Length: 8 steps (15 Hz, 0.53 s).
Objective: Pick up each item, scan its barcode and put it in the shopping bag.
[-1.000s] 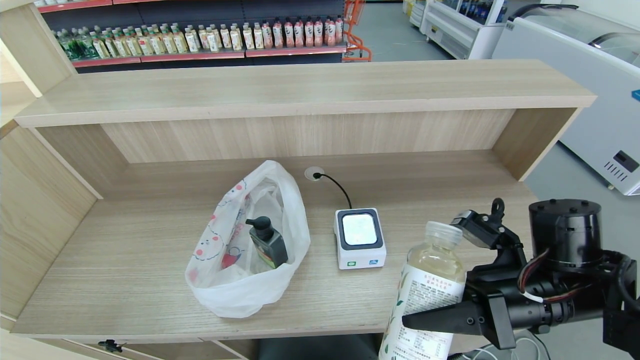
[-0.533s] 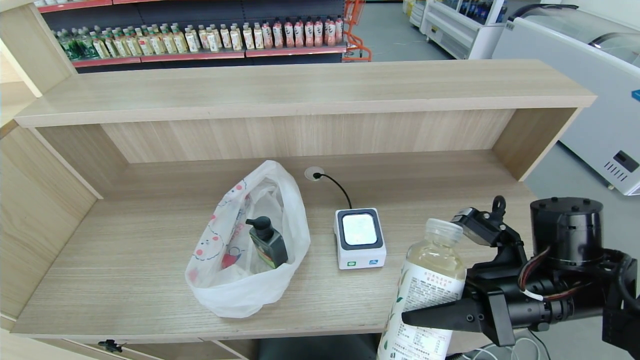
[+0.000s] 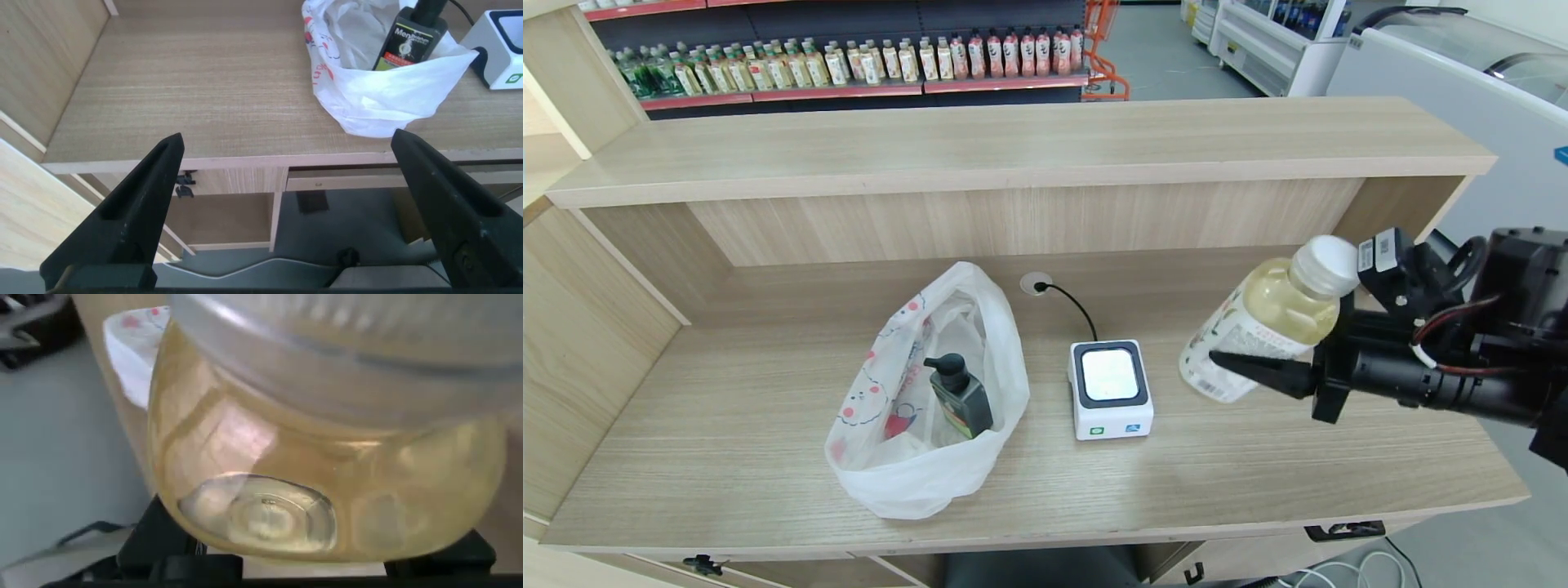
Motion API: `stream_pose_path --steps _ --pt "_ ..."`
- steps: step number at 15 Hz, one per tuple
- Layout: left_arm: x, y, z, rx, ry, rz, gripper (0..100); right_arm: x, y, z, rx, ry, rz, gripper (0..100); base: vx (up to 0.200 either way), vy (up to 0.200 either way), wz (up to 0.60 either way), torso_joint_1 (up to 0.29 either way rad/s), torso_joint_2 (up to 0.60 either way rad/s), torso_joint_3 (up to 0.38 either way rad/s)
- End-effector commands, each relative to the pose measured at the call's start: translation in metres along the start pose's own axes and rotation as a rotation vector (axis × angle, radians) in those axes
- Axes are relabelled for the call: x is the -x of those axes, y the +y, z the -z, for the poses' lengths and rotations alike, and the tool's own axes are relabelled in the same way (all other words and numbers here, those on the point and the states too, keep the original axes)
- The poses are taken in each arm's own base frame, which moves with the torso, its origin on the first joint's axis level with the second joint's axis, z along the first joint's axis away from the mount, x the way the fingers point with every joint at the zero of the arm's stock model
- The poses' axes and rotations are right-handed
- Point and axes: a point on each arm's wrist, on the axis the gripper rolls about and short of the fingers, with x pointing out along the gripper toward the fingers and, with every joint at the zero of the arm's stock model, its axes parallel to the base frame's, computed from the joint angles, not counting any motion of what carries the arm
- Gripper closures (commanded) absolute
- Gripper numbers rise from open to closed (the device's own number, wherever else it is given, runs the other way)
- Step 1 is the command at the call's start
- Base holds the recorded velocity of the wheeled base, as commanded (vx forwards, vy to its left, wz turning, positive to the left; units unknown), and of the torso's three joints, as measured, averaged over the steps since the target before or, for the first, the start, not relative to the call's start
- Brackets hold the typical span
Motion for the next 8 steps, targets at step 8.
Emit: stream_pose_path --steps 8 --pt "0.0 0.0 0.0 0.0 -0.001 0.002 0 -0.101 -0.003 0.013 0.663 -0.238 -0.056 100 0.0 0.0 0.0 0.0 0.0 0.0"
